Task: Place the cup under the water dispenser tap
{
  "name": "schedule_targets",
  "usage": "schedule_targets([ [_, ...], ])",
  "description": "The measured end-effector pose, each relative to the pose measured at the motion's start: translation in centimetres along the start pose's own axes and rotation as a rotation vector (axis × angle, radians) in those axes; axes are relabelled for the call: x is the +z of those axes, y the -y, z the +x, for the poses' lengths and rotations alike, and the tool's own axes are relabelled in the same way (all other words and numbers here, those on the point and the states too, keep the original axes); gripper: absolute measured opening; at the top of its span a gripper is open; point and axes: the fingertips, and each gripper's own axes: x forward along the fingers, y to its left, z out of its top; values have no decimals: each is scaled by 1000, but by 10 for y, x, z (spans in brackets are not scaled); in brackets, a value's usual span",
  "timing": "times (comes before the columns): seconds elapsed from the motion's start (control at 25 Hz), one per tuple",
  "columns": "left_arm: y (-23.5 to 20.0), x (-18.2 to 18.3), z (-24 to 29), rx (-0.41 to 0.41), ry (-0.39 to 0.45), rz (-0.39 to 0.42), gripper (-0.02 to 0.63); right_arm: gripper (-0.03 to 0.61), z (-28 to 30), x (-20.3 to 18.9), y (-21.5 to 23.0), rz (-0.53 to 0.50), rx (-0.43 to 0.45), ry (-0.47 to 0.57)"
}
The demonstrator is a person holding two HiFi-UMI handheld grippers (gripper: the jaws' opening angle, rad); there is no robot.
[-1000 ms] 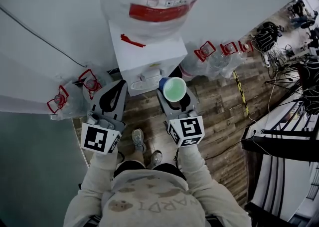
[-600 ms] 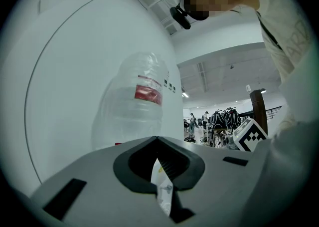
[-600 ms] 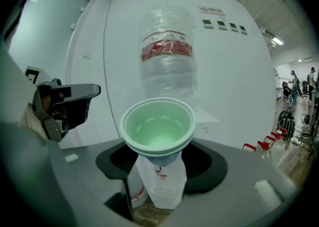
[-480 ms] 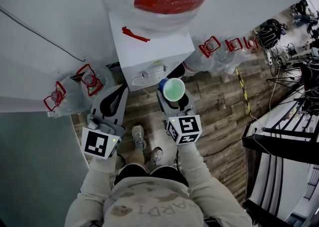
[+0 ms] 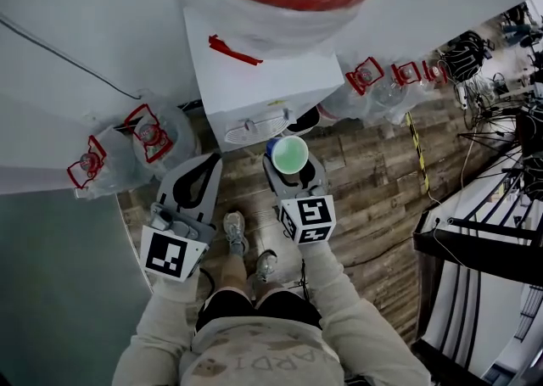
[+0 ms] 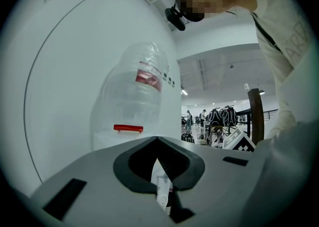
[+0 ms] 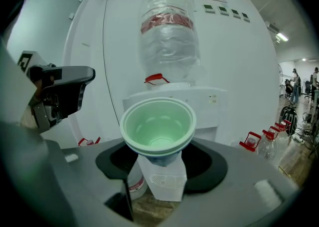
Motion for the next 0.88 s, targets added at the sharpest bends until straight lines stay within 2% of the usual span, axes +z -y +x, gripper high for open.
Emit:
schedule_targets([
  [0.44, -11, -61, 4, -9, -48, -21, 6, 281, 47, -66, 8, -27, 14, -53],
  [0.88, -17, -107, 5, -11, -66, -29, 6, 280, 85, -133, 37, 3, -36, -90],
])
